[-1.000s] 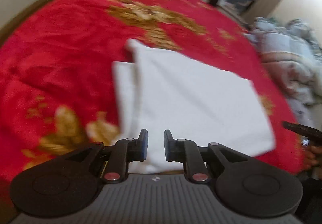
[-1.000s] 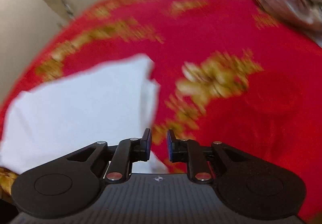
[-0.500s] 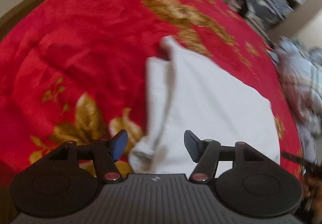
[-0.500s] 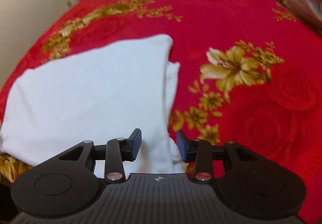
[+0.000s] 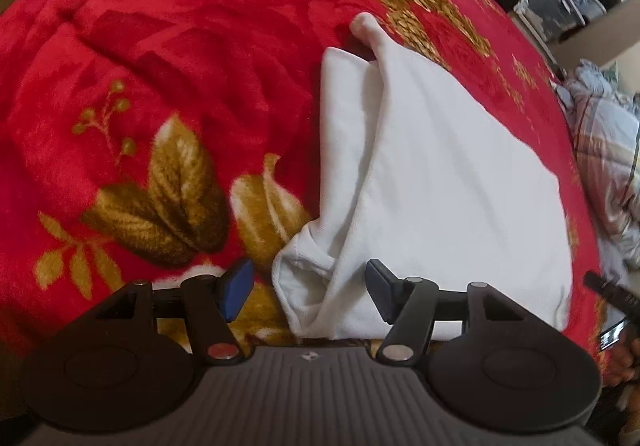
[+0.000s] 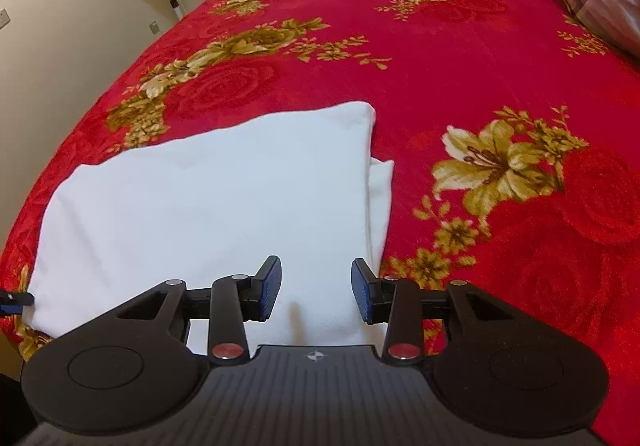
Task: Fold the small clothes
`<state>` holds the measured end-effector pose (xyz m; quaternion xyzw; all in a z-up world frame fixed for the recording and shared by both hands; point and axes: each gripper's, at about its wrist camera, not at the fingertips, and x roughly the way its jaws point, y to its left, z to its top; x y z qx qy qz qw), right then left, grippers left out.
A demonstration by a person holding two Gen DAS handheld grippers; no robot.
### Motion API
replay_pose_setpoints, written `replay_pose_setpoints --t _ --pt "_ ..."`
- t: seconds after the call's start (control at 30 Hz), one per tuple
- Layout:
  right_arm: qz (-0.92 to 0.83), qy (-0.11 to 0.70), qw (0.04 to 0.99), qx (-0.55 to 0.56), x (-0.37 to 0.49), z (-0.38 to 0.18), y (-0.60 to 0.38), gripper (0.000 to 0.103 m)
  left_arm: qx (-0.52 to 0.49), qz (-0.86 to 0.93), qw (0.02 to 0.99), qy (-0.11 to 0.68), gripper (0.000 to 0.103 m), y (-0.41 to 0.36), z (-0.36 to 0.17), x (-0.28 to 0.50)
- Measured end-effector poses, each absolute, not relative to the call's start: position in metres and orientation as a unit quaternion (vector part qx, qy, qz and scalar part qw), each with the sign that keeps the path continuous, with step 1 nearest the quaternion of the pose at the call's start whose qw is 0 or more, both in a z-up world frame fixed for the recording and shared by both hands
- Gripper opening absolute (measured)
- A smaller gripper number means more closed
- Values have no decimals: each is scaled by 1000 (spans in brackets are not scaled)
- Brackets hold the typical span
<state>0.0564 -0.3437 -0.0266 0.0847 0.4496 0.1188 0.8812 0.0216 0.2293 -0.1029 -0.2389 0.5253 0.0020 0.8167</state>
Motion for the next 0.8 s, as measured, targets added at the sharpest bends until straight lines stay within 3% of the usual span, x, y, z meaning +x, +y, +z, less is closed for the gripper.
replay_pose_setpoints --t 0.07,0.1,0.2,0.3,0.43,0.53,0.6,0.8 --pt "120 446 883 88 57 -24 -343 40 -220 1 824 522 60 224 -102 19" --pt "120 444 883 90 57 -22 -343 40 -209 -3 828 520 48 221 -100 20" --pt "118 441 885 93 58 -21 -342 40 -171 -10 845 506 40 213 -88 13" --pt "113 441 885 97 59 -21 -343 40 -206 -20 849 486 43 218 -82 5" --pt "115 436 887 102 59 -17 -344 40 -240 5 820 520 47 226 -106 10" --pt "116 433 887 106 59 -15 -345 40 -264 -3 819 510 45 230 -103 9" --pt "116 432 888 111 58 -13 -346 40 -266 -1 822 503 24 228 -102 7" --pt "110 419 893 121 57 -1 -351 40 -247 3 848 469 13 210 -79 1"
